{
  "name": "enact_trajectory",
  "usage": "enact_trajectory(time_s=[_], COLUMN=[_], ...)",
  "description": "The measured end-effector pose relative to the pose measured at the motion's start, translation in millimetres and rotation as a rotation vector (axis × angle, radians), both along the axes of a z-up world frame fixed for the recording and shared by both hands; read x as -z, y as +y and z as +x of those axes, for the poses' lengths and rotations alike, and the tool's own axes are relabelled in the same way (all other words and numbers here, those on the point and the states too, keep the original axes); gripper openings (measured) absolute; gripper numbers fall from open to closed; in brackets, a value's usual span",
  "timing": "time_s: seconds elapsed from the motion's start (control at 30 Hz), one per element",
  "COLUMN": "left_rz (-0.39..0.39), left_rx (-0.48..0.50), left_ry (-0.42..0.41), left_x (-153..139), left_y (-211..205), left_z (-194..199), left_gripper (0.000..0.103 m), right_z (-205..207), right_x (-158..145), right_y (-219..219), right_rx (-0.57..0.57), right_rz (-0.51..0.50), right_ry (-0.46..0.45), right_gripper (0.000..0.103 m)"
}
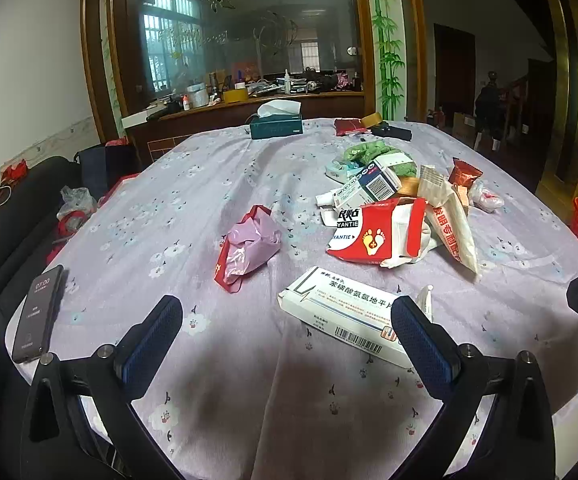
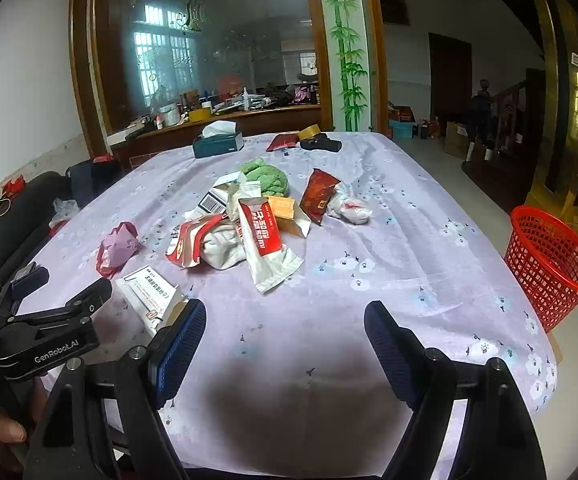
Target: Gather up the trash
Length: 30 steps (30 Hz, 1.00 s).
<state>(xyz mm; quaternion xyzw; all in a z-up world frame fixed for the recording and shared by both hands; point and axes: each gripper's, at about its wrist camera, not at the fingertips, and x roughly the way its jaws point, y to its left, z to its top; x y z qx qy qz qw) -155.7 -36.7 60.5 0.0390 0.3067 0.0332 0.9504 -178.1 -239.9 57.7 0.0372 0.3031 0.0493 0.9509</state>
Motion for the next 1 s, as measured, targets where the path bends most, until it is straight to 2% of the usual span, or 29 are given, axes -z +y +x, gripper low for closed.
enact_trajectory(time_s=[1.0], left_rz=[-0.021], left_rx=[0.018], left_ry=[0.006], left_x=[0.2], left_y=[-3.4], left_z=[-2.8], left_gripper=[0.103], right_z=[1.0], right_x=[5.3], right_y=[0.5], right_rx=[0.014], right_rz=[-0.063], right_ry=[0.011], right_gripper=[0.085])
